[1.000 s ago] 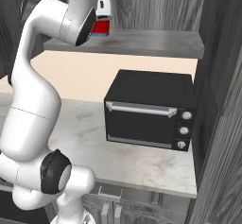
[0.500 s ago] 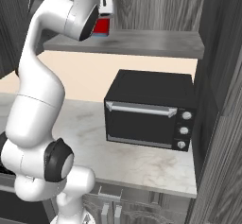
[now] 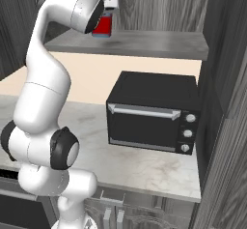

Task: Open the cabinet directly in front. Then move the liquor and the cup to the dining counter with the candle on it.

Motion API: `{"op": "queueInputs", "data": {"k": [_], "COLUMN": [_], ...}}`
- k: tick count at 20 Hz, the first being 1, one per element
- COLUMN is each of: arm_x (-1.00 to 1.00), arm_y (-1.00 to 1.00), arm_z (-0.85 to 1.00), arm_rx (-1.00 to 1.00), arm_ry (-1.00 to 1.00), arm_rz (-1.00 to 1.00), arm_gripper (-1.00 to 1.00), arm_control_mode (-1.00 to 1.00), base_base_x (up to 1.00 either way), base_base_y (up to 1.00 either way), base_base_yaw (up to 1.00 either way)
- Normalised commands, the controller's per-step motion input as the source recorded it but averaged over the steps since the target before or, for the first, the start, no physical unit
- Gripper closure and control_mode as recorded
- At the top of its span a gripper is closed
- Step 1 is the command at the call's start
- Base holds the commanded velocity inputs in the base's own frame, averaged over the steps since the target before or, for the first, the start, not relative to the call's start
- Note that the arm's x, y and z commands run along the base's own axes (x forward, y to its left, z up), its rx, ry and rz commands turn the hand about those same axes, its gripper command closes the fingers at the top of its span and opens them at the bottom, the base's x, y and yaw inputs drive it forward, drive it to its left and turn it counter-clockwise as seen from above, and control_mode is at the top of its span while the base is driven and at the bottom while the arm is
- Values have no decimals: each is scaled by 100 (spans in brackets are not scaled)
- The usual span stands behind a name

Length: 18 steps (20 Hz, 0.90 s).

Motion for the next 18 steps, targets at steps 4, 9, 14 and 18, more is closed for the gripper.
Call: {"op": "queueInputs", "data": {"k": [4,9,14,18], "arm_x": [28,31,31,26], "arm_y": [0,0,0,0], "arm_z": [0,0,0,0], "arm_rx": [0,0,0,0], "arm_ry": [0,-1,0,0], "arm_rz": [0,0,0,0], "arm_gripper": [-100,-100,-100,-100], "arm_control_mode": [-100,-100,-100,-100], "base_base_x": [0,0,0,0], "base_base_y": [0,0,0,0], "base_base_yaw": [0,0,0,0]}}
